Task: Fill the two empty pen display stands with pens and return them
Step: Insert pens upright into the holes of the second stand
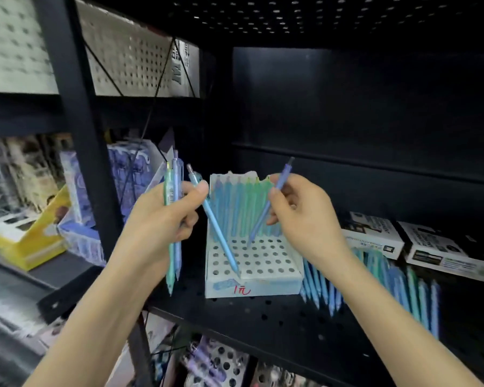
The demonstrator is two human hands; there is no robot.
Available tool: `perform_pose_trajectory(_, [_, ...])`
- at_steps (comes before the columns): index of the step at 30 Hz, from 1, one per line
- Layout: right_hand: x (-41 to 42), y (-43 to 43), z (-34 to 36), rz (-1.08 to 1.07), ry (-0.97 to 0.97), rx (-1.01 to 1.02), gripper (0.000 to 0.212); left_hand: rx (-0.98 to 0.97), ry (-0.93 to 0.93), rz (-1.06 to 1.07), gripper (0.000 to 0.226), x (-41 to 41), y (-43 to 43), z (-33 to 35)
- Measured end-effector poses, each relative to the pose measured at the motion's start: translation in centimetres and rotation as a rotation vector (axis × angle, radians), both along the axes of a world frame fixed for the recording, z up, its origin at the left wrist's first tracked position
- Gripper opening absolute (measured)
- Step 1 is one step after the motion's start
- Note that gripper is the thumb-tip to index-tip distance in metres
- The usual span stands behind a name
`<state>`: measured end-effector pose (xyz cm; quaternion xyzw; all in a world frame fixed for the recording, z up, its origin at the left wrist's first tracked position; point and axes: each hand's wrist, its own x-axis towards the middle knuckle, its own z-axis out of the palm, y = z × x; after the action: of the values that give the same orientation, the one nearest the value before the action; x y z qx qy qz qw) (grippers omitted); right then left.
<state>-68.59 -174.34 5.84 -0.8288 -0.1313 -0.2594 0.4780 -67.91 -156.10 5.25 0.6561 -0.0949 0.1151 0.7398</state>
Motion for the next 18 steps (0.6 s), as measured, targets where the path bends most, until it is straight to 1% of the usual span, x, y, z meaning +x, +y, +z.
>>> perform_pose_trajectory(3, [1.7,1.5,-0.5,-0.009,0.014,0.009,0.013,0.021,0.026,0.049,0.02,0.4,0.8,-0.4])
perform_pose_trajectory(7, [3.6,2.5,-1.4,-0.042,0.04,0.008,0.009,0.013,0.049,0.043,0.019,0.9,1.2,-0.7])
perform_pose_trajectory(11, [4.6,3.1,-1.7,-0.054,0.069,-0.015,0.013,0.033,0.055,0.038,0.019,1.3,1.2,-0.9])
perform_pose_trajectory(17, [5.5,3.4,-1.5,-0.042,0.077,-0.051,0.011,0.025,0.046,0.041,0.016,1.8,1.1,-1.1])
perform_pose_trajectory(18, [5.6,3.6,-1.6,-0.038,0.083,-0.056,0.014,0.03,0.043,0.045,0.016,1.8,1.1,-1.0])
